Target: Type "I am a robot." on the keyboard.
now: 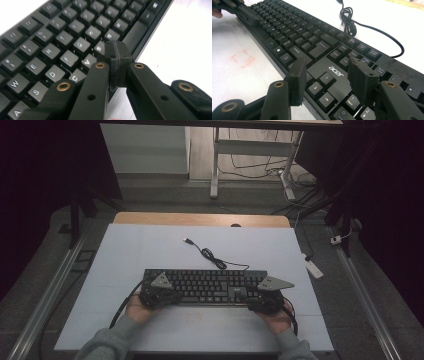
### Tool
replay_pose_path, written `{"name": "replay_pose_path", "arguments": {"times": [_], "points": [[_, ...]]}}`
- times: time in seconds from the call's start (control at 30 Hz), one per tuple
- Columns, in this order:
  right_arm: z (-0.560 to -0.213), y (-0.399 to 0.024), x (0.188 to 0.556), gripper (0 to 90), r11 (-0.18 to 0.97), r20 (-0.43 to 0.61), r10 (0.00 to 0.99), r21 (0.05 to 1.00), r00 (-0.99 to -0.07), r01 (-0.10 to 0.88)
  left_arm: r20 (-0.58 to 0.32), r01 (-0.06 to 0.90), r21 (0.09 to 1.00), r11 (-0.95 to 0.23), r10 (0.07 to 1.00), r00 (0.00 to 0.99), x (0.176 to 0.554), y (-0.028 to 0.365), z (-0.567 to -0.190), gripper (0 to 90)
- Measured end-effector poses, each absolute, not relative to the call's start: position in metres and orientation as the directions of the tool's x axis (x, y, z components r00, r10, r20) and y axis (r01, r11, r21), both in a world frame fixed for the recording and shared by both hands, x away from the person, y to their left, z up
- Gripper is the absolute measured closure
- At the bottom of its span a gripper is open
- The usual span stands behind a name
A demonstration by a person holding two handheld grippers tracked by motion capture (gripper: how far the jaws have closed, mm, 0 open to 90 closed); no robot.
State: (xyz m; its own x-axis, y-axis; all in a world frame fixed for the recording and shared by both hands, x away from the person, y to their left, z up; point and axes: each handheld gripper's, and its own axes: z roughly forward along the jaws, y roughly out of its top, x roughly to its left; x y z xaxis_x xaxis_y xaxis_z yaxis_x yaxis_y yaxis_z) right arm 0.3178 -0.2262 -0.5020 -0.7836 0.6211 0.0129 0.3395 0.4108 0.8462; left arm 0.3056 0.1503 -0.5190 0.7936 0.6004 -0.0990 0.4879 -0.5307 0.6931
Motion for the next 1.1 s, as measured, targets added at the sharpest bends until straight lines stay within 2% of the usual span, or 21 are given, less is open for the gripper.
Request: {"name": "replay_pose_path", "arguments": {"times": [0.23,0.53,0.73,0.87,1.1], "points": [[-0.502,-0.226,0.318,49.5,0.407,0.016,0.623,0.848,-0.782,0.341,-0.123,0.486,0.748,-0.452,0.625,0.771,0.305,0.161,-0.509,86.2],[-0.503,-0.225,0.318,49.4,0.42,0.01,0.619,0.84,-0.785,0.342,-0.145,0.508,0.772,-0.382,0.672,0.726,0.304,0.174,-0.501,58.9],[-0.503,-0.225,0.318,49.4,0.418,0.013,0.619,0.841,-0.785,0.343,-0.137,0.519,0.774,-0.364,0.704,0.697,0.303,0.18,-0.498,45.9],[-0.503,-0.225,0.319,49.4,0.42,0.013,0.618,0.84,-0.786,0.343,-0.139,0.531,0.773,-0.348,0.724,0.676,0.304,0.186,-0.495,41.3],[-0.504,-0.225,0.319,49.4,0.423,0.011,0.618,0.839,-0.786,0.343,-0.144,0.56,0.756,-0.339,0.749,0.647,0.307,0.193,-0.496,39.7]]}}
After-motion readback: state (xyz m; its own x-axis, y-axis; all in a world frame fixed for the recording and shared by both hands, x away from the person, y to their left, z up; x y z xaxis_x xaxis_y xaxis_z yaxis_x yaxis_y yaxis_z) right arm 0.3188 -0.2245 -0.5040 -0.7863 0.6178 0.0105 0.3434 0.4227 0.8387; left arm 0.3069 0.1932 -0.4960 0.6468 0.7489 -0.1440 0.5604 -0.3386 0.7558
